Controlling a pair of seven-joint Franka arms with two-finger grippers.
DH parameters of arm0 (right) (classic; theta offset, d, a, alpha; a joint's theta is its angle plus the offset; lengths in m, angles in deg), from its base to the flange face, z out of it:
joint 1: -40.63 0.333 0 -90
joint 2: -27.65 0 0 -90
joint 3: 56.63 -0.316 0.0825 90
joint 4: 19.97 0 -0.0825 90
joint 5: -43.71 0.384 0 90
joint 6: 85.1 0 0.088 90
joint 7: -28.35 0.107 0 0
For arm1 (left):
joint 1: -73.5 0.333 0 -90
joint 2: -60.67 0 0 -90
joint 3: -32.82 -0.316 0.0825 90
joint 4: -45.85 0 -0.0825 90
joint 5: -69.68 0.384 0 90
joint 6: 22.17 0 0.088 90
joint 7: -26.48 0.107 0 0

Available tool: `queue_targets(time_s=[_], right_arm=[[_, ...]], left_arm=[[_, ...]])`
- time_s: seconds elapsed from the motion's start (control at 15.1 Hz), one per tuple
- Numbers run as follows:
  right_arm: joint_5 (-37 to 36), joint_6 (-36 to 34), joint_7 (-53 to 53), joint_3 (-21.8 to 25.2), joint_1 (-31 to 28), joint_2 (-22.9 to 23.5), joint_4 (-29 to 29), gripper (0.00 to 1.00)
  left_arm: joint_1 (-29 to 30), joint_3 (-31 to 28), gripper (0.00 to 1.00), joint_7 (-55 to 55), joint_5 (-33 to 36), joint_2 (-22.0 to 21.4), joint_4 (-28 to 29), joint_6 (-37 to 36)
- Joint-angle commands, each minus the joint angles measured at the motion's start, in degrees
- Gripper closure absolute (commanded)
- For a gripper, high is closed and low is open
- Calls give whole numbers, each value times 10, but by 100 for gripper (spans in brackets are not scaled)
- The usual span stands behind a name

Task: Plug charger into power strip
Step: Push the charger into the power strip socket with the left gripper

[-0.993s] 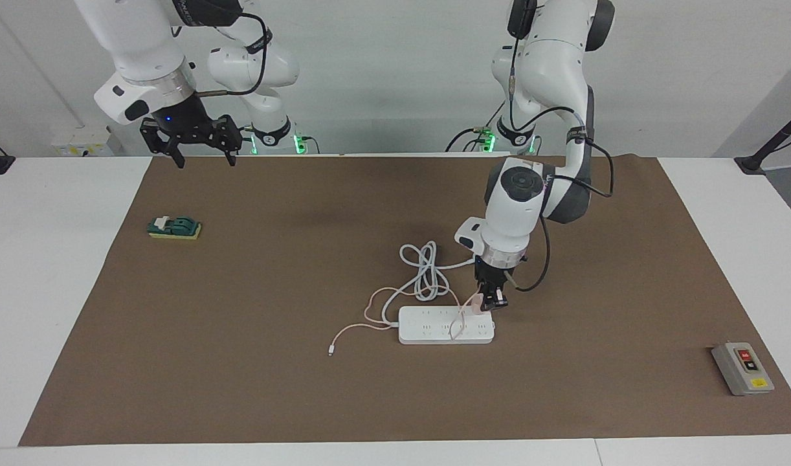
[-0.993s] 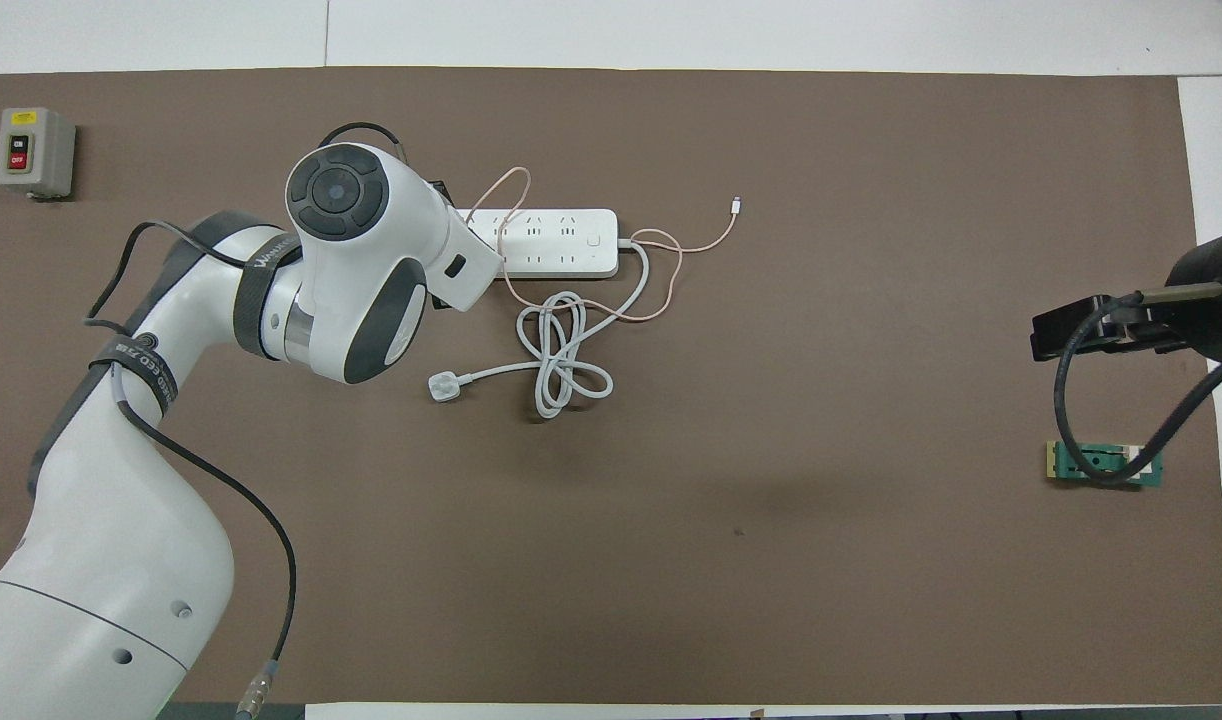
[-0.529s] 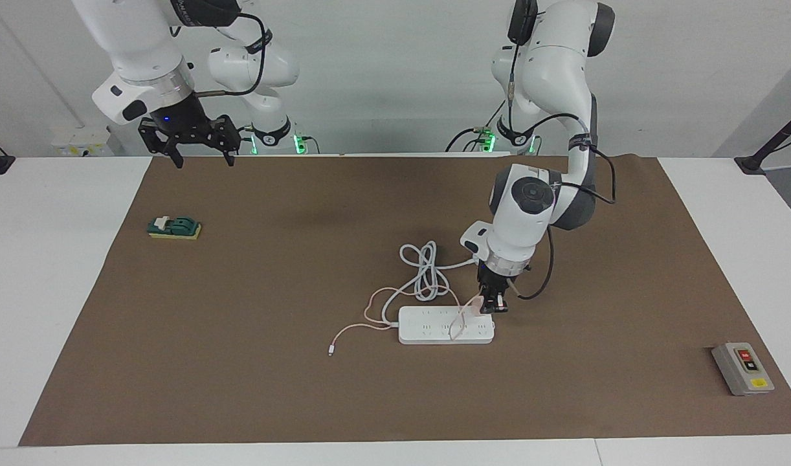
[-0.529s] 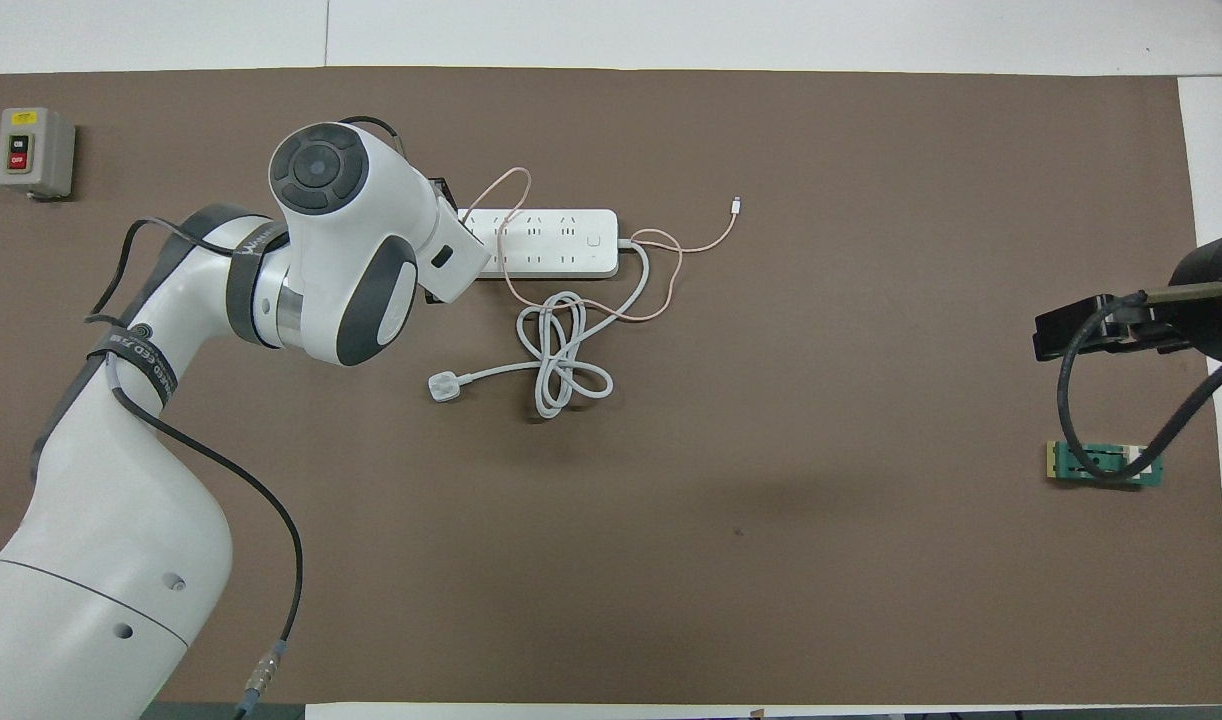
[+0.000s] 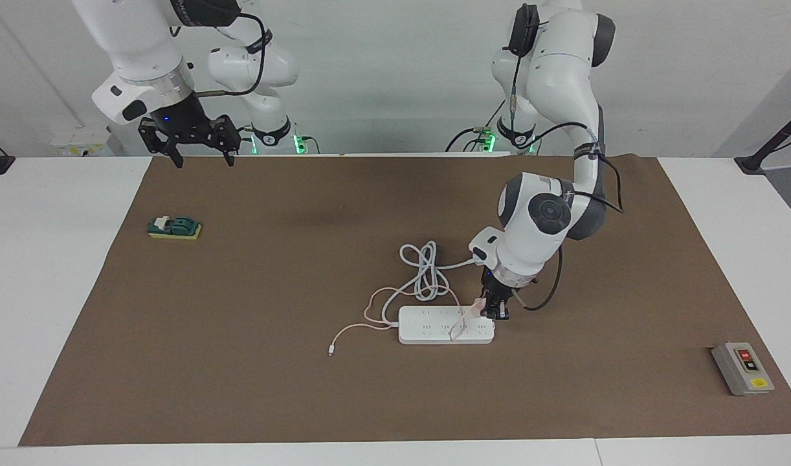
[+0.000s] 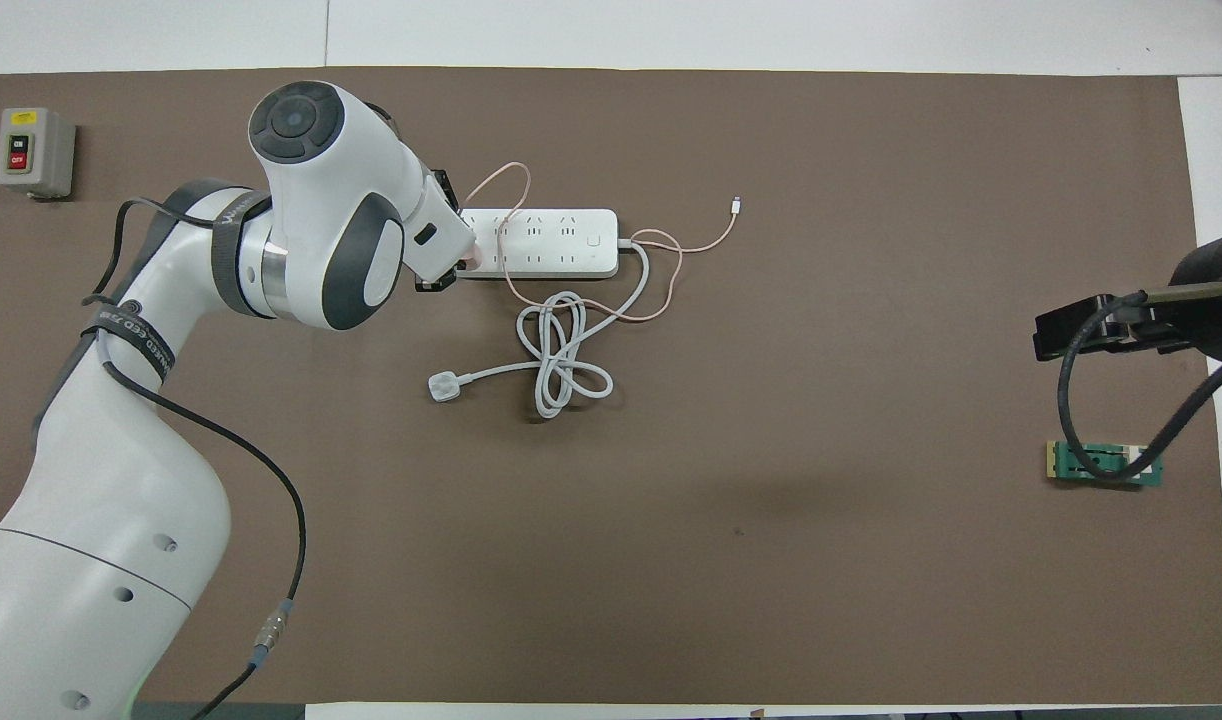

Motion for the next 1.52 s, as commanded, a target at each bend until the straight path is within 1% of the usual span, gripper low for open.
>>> queue_targets(time_s=[0.0, 0.13, 0.26, 0.73, 1.19, 1.26, 1.32, 1.39, 1.46], right_arm=[[11, 3, 8, -2, -7, -12, 11, 0], [11, 3, 8, -2, -7, -12, 11, 0], [11, 3, 8, -2, -7, -12, 11, 0], [11, 3, 7, -2, -7, -12, 11, 0], [11, 3, 7, -2, -7, -12, 11, 0], [11, 3, 7, -2, -7, -12, 11, 0], [11, 3, 7, -2, -7, -12, 11, 0], [11, 3, 7, -2, -7, -12, 11, 0], [11, 3, 7, -2, -7, -12, 11, 0]], left_arm=[[-8, 1, 100, 13, -1, 32, -22, 42], [-15, -1, 100, 12, 1, 31, -13, 49], [-18, -1, 100, 12, 18, 30, -10, 51], [-23, 0, 100, 10, 20, 32, 16, 82], [-23, 0, 100, -2, 16, 32, 13, 77], [-23, 0, 97, -4, 16, 29, 12, 75], [-22, 0, 58, -4, 16, 27, 10, 74], [-20, 0, 1, -3, 17, 25, 8, 71], [-19, 1, 0, -3, 17, 22, 8, 65]])
